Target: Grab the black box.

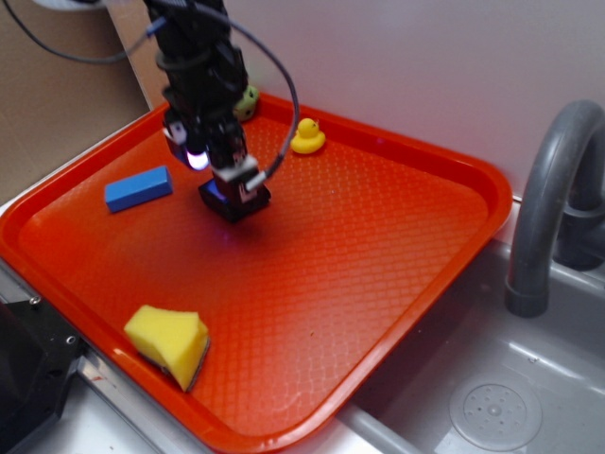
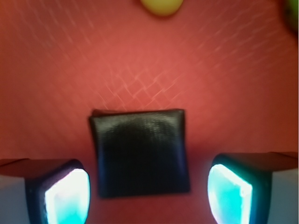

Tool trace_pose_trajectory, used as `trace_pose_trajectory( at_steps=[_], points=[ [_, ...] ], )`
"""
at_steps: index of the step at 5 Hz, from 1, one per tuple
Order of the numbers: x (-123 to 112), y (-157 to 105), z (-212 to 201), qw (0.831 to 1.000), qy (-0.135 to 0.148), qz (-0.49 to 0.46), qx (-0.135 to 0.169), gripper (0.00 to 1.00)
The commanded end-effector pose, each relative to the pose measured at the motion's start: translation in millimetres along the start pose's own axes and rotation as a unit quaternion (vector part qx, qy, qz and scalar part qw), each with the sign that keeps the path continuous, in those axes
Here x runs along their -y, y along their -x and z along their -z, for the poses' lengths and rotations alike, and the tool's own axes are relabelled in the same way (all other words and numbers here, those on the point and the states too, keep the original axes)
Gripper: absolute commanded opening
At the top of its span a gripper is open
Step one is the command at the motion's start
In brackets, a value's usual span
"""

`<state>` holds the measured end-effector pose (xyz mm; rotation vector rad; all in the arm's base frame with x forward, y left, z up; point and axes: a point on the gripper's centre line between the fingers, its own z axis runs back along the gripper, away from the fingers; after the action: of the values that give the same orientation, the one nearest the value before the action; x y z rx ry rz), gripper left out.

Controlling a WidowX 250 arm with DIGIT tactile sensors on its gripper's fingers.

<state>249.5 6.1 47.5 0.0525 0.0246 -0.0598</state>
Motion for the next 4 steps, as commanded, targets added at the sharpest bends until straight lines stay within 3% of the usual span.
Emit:
trace_pose_trajectory(
  at_steps=[1,2,3,4],
  points=[
    [-6.9,-8.9,26.6,1.0,0.0,0.013,-0.006,1.0],
    [-7.2,-7.3,37.0,1.0,0.006,0.003,-0.011,0.0],
    [-7.8,-7.2,27.8,1.0,0.017,0.002,-0.011,0.0],
    [-7.1,-6.3,-22.4,0.999,0.01,-0.028,-0.022,0.0]
  ],
)
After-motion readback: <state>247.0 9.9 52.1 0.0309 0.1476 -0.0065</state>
